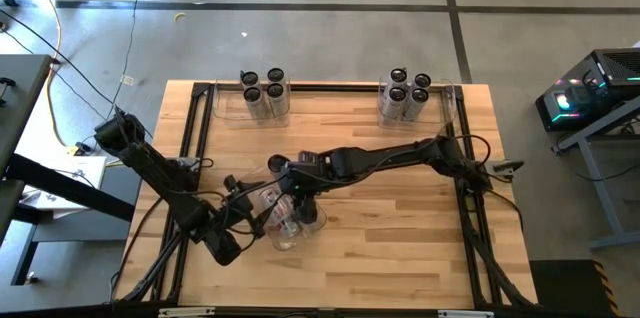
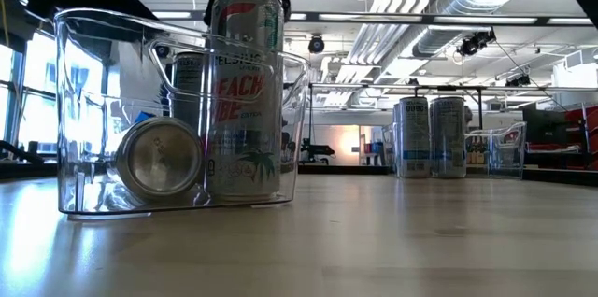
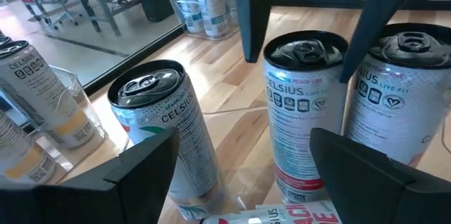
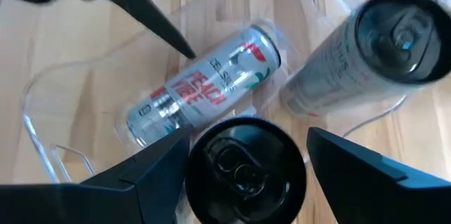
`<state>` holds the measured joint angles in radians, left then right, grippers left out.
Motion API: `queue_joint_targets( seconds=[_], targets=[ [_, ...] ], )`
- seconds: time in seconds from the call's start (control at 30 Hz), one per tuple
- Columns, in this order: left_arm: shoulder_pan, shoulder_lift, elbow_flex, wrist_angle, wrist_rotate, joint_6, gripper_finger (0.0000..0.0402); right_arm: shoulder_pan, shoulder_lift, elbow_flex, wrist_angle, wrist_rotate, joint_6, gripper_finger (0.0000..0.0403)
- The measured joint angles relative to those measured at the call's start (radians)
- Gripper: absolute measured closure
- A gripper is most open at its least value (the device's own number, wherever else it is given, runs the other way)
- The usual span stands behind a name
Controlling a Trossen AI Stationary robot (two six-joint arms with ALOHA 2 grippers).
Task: Sort soda cans
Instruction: Adjust all the white-pink soda cans into the center transparent bin
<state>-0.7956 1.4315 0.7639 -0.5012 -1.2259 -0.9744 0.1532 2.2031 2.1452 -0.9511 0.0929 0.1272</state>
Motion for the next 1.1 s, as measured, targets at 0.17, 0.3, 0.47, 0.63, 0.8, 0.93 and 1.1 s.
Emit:
queue_joint_targets(
  seconds=[0.17, 0.3, 0.47, 0.63, 0.8, 0.93, 1.1],
  targets=[
    [0.003, 0.0, 0.0, 0.018, -0.005, 0.018, 0.0087, -0.001, 0.013, 0.001, -0.032, -0.001, 0.001, 0.0118],
    [0.003, 0.0, 0.0, 0.044, -0.009, 0.05, 0.0087, 0.0, 0.02, 0.002, -0.017, -0.001, -0.015, 0.0122],
    [0.003, 0.0, 0.001, 0.062, -0.01, 0.072, 0.0087, 0.0, 0.02, 0.002, -0.026, -0.022, -0.015, 0.0154],
    [0.003, 0.0, 0.001, 0.062, -0.01, 0.079, 0.0087, 0.004, 0.02, 0.002, -0.024, -0.026, -0.029, 0.0167],
    [0.003, 0.0, 0.001, 0.062, -0.01, 0.079, 0.0087, 0.02, 0.022, 0.009, -0.024, 0.014, -0.058, 0.0168],
    [0.003, 0.0, 0.001, 0.062, -0.01, 0.079, 0.0087, 0.028, 0.027, 0.03, -0.021, 0.043, -0.09, 0.0168],
    [0.002, 0.0, 0.001, 0.063, -0.009, 0.079, 0.0087, 0.03, 0.029, 0.042, -0.008, 0.1, -0.11, 0.0168]
  ],
)
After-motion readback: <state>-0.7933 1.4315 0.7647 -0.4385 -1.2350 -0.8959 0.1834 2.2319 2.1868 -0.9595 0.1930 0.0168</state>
